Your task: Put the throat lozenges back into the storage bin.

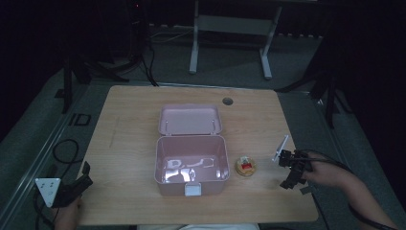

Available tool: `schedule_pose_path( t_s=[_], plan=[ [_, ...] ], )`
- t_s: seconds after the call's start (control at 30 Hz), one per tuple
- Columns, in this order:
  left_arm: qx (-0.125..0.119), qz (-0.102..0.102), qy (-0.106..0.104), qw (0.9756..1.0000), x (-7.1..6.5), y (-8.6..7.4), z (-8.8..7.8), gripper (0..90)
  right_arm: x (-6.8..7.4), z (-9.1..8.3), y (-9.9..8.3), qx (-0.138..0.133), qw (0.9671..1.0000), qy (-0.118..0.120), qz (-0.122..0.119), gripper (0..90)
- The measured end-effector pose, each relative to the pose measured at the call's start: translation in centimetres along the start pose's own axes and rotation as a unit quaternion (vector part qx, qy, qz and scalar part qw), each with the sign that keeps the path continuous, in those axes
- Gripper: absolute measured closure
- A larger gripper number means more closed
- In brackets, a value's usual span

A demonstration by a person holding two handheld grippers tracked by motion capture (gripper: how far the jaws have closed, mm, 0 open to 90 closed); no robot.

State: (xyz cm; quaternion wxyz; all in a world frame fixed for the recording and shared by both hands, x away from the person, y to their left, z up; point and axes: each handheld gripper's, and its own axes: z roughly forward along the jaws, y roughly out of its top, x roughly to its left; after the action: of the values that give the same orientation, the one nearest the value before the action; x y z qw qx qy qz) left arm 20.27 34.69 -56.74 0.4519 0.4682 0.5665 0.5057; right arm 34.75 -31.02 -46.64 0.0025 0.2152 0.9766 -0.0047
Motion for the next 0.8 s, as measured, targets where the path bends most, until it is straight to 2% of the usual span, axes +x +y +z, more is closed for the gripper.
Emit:
schedule_pose_path(
  t_s=[0.17,0.3,0.37,0.5,0.67,0.8],
  plan=[
    [0.0,0.0,0.0,1.0,0.0,0.0,0.0,1.1,-0.3,-0.2,1.2,0.003,0.9998,-0.018,-0.01,12.2],
    [0.0,0.0,-0.001,1.0,0.0,0.0,0.0,1.1,-0.7,-0.3,1.8,-0.004,0.9999,-0.011,-0.008,12.2],
    [0.0,0.0,-0.001,1.0,0.0,0.0,0.0,1.1,-0.8,-0.3,2.5,-0.002,0.9997,-0.018,-0.017,12.2],
    [0.0,0.0,-0.002,1.0,0.0,0.0,0.0,1.0,-1.0,-0.5,3.7,0.002,0.9997,-0.012,-0.022,12.2],
    [0.0,0.0,-0.002,1.0,0.0,0.0,0.0,1.1,-1.0,-0.6,5.3,0.006,0.9994,-0.019,-0.027,12.2],
    [0.0,0.0,-0.003,1.0,0.0,0.0,0.0,1.0,-1.0,-0.7,6.7,0.005,0.9994,-0.014,-0.031,12.0]
  ],
)
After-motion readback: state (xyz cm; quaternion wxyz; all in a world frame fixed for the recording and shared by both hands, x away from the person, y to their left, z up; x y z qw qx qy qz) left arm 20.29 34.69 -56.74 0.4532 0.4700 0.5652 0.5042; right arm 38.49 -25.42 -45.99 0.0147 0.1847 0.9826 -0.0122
